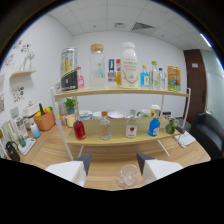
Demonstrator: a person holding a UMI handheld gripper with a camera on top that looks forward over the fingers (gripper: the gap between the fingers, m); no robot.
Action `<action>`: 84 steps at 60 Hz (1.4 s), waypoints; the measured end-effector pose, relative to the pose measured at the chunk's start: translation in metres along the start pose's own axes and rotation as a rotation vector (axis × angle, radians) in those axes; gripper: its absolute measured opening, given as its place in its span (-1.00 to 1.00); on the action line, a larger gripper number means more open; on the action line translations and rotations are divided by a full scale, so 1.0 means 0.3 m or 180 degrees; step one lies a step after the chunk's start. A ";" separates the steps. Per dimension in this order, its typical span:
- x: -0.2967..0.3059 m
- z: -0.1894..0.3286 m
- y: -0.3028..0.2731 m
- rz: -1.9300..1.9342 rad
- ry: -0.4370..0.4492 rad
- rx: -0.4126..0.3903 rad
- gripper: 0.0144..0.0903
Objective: Make me a cup of Mount Fuji.
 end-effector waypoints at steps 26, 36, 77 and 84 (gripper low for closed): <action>-0.105 0.464 -0.143 -0.0094 -0.0057 0.0301 0.55; -0.079 0.566 -0.110 -0.0089 0.0099 0.0211 -0.32; -0.154 0.274 0.073 0.0187 -0.0251 0.0075 -0.45; -0.165 0.252 0.193 0.0542 -0.0333 -0.0125 -0.45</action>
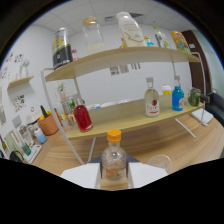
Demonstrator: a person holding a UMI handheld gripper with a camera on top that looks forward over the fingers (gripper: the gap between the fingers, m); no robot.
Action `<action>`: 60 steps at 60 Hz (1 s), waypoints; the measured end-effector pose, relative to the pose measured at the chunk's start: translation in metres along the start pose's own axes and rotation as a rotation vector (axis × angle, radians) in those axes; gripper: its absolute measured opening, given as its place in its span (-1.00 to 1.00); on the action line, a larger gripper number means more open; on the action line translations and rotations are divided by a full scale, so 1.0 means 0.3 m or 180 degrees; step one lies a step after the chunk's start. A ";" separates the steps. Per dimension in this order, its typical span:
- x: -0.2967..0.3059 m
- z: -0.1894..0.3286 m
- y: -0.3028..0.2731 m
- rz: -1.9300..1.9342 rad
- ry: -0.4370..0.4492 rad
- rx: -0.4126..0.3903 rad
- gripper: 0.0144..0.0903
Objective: Make me a cup of Mount Fuji.
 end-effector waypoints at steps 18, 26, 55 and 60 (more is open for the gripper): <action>0.031 0.017 0.028 0.2189 -0.0407 -0.0029 -0.45; 0.045 0.031 -0.007 0.3166 -0.0682 0.0077 -0.45; 0.069 0.030 -0.061 0.5394 -0.1451 0.0176 -0.45; 0.072 0.031 -0.060 0.5448 -0.1456 0.0176 -0.45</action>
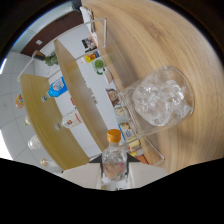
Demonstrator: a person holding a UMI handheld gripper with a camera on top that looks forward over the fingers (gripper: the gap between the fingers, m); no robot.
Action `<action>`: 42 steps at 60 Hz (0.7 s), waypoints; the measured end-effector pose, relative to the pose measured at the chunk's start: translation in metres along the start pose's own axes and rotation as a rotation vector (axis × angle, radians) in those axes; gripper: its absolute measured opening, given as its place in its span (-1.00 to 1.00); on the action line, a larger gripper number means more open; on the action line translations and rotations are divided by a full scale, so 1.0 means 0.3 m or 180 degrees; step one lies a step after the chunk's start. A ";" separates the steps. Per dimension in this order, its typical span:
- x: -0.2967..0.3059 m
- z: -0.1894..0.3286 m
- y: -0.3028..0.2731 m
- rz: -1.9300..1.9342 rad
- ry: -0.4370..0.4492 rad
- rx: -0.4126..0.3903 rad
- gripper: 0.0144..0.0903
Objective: Make me a cup of Mount Fuji.
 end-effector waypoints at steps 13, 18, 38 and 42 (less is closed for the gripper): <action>-0.046 -0.007 0.038 -0.1157 0.0239 0.0079 -0.45; -0.116 -0.017 0.095 -0.2170 0.0355 0.0092 -0.44; -0.017 0.008 0.379 -0.5485 0.0759 0.0084 -0.45; 0.126 0.036 0.391 -0.5713 0.0924 -0.0143 -0.45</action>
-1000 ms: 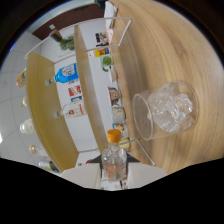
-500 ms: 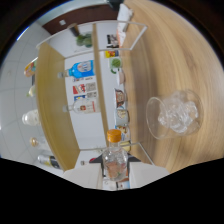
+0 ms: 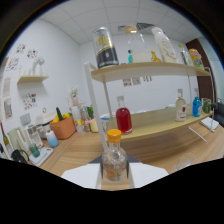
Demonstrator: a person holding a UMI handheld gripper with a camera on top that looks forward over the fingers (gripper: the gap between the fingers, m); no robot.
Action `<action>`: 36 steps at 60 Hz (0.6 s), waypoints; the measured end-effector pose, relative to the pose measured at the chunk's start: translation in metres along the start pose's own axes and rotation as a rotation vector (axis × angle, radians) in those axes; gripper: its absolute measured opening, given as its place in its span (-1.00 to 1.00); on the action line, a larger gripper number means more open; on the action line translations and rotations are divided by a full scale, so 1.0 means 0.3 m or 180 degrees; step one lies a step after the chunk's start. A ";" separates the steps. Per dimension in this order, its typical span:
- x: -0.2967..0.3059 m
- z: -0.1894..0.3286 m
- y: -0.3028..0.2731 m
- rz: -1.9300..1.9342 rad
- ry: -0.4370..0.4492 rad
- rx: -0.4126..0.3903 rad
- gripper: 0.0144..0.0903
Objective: Make me a cup of Mount Fuji.
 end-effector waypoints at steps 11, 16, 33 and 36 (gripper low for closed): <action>-0.040 0.102 0.293 -0.0414 0.0029 -0.0572 -0.45; -0.043 0.129 0.347 -0.0557 0.0043 -0.0674 -0.45; 0.006 0.175 0.446 -0.0540 0.0199 -0.1109 -0.44; 0.011 0.175 0.462 -0.0485 0.0200 -0.1202 -0.43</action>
